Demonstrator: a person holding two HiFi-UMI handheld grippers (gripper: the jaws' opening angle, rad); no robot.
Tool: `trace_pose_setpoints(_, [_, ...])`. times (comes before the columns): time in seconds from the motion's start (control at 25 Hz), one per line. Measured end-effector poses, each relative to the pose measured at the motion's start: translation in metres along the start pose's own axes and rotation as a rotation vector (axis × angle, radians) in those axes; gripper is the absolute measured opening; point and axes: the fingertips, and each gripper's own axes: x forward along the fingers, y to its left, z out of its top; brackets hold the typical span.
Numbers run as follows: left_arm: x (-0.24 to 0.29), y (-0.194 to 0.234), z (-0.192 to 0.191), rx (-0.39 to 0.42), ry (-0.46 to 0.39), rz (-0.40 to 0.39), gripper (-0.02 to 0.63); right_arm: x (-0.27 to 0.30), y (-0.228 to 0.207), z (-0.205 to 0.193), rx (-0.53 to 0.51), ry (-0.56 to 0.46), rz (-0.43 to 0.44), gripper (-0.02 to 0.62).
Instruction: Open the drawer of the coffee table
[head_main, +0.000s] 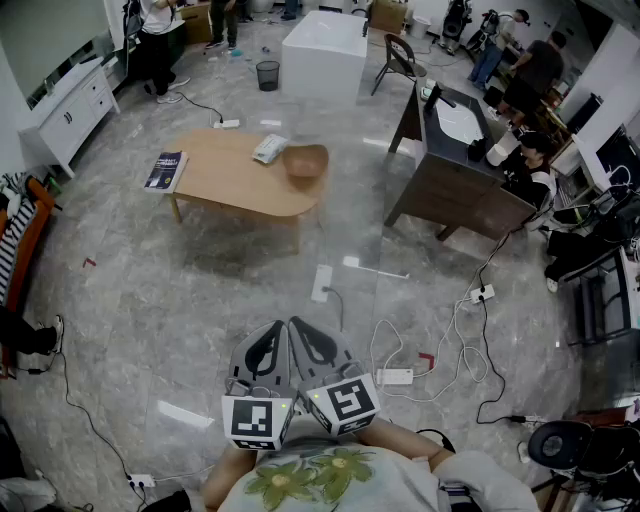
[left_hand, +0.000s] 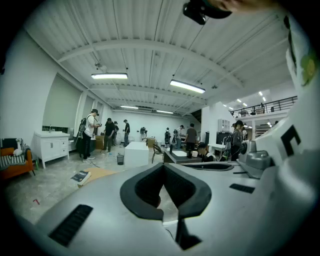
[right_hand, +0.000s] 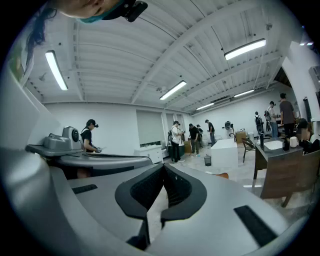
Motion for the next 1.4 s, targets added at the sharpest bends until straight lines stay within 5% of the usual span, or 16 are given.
trace_pose_setpoints(0.72, [0.026,0.047,-0.033,-0.053,0.063,-0.143,0.004,0.051,0.004,-0.024,-0.016,0.047,-0.084,0.020])
trace_pose_setpoints(1.4, [0.153,0.116,-0.026,-0.038,0.119,-0.157,0.003,0.175,-0.071,-0.018,-0.008,0.103,0.038,0.020])
